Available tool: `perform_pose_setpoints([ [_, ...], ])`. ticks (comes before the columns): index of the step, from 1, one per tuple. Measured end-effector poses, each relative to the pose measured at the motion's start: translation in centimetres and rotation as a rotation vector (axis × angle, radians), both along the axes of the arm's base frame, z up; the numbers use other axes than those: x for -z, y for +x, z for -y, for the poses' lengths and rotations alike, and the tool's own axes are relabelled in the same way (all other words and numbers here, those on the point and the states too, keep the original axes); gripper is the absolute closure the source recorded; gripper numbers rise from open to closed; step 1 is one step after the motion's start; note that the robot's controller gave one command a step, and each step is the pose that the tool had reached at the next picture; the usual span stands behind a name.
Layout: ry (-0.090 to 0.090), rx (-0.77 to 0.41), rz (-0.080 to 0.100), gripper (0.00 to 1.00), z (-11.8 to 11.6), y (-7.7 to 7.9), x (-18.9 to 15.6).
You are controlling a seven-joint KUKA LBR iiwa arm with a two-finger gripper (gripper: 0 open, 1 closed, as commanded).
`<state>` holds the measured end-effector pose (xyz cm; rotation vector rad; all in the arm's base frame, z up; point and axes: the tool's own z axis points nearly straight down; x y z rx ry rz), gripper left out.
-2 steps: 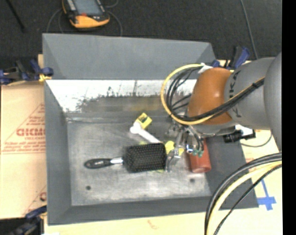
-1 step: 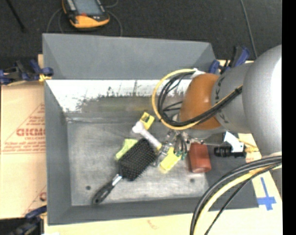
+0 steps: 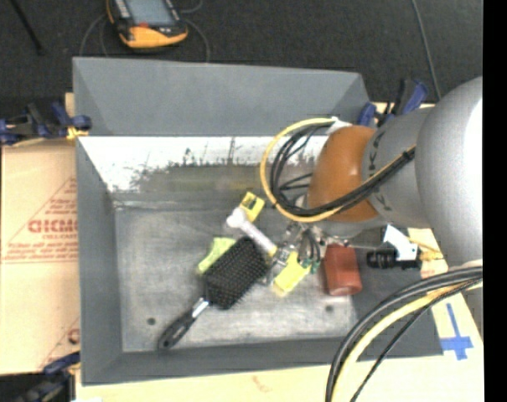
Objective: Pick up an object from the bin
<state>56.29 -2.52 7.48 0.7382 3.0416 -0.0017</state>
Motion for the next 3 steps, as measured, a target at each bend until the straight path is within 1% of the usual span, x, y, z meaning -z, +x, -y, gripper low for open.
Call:
perform_pose_setpoints([
  [1, 0.0, -0.001, -0.003, 1.0, 0.0, -0.1, -0.4],
  [2, 0.002, -0.003, -0.012, 1.0, 0.0, -0.3, -1.8],
  [3, 0.003, -0.004, -0.01, 1.0, 0.0, -0.2, -3.6],
])
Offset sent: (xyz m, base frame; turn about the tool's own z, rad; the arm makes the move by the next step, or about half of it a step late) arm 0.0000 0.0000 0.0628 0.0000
